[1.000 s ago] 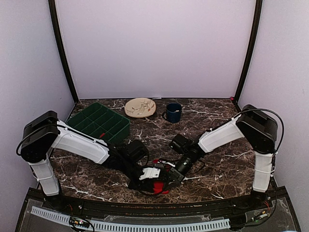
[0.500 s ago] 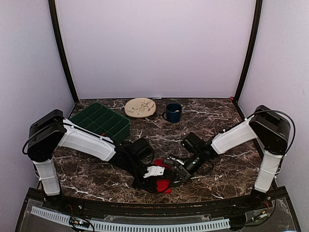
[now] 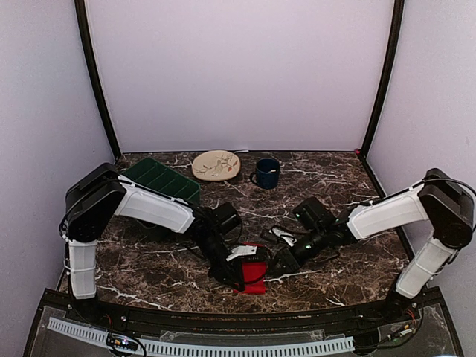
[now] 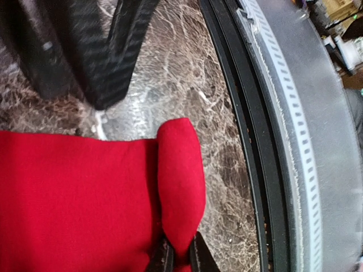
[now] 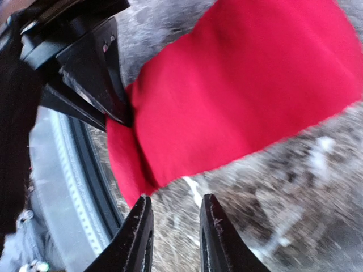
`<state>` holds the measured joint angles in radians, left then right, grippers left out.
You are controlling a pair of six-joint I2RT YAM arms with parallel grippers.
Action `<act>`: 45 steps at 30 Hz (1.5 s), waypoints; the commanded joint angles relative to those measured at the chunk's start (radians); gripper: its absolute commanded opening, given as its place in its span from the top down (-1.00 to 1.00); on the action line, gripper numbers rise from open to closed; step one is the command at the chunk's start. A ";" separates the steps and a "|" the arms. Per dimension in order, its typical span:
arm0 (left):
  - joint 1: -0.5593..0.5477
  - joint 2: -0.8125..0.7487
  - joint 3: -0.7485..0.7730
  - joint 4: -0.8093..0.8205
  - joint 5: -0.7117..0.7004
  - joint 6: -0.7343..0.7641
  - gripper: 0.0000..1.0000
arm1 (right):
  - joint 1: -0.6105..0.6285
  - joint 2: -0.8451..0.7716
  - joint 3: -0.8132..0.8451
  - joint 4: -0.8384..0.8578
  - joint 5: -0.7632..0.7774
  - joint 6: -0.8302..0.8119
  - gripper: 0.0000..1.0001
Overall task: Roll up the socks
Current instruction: Roll the sock at the center of the board.
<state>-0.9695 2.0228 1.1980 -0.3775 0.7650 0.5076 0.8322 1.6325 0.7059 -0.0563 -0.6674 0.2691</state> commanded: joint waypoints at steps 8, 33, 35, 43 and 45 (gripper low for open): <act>0.069 0.125 0.108 -0.264 0.120 -0.024 0.84 | 0.066 -0.226 -0.110 0.020 0.389 -0.010 0.45; 0.130 0.214 0.174 -0.363 0.259 0.004 0.86 | 0.502 -0.049 0.112 -0.073 0.799 -0.263 0.22; 0.132 0.215 0.172 -0.364 0.263 0.008 0.85 | 0.501 -0.020 0.124 -0.074 0.808 -0.277 0.20; 0.133 0.220 0.175 -0.373 0.268 0.018 0.85 | 0.502 0.041 0.153 -0.062 0.833 -0.333 0.16; 0.133 0.222 0.177 -0.377 0.268 0.019 0.85 | 0.501 0.050 0.157 -0.059 0.838 -0.345 0.16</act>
<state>-0.8417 2.2250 1.3743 -0.7151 1.0691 0.4973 1.3270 1.6638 0.8322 -0.1333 0.1410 -0.0357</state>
